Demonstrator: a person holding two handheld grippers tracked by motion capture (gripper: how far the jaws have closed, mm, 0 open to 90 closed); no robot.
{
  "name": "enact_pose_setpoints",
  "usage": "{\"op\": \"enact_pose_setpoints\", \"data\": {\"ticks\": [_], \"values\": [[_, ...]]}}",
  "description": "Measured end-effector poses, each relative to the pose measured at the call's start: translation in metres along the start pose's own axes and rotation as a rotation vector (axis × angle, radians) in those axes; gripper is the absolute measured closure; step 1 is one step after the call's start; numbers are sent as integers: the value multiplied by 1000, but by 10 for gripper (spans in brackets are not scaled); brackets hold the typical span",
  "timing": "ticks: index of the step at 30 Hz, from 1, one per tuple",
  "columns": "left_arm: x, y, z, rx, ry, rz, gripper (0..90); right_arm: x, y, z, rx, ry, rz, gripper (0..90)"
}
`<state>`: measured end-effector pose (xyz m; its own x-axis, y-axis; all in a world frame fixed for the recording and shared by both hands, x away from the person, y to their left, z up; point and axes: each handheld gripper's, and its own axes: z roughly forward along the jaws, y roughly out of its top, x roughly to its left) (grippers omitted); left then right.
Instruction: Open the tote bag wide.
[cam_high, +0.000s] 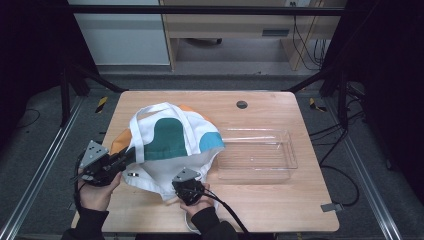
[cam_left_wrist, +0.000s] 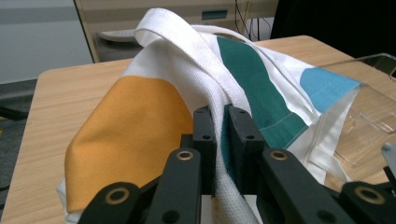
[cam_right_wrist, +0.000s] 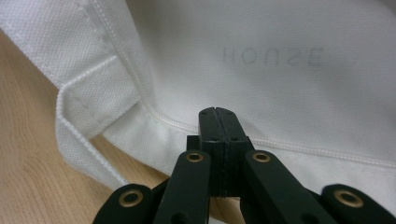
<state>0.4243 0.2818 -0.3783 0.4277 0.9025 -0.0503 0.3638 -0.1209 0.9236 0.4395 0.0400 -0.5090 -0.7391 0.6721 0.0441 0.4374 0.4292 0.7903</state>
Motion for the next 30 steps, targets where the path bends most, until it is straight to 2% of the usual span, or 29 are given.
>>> {"op": "enact_pose_setpoints", "data": {"ticks": [3, 13, 14, 16, 17, 19, 20, 25, 30], "values": [[2, 0, 1, -5, 3, -13, 816, 0, 0, 0, -1, 1, -1, 900], [1, -10, 3, 0, -4, 14, 763, -3, 2, -1, 7, 15, 27, 900], [0, -12, 3, -2, 6, 21, 716, -5, 5, -5, -34, 13, 34, 900], [0, -12, 2, -5, 12, 25, 653, -5, 6, -7, -53, 15, 41, 900], [0, -13, 1, -12, 15, 27, 653, -6, 8, -9, -72, 18, 47, 900], [1, -13, -4, -16, 11, 29, 547, -8, 17, -18, -126, 9, 47, 900], [1, -14, -6, -24, 15, 28, 547, -8, 17, -18, -126, 9, 47, 900], [2, -19, -20, -21, 17, 36, 406, -17, 26, -20, -139, -31, 59, 900], [2, -30, -28, 3, 42, 51, 365, -23, 27, -19, -144, -50, 82, 900]]}}
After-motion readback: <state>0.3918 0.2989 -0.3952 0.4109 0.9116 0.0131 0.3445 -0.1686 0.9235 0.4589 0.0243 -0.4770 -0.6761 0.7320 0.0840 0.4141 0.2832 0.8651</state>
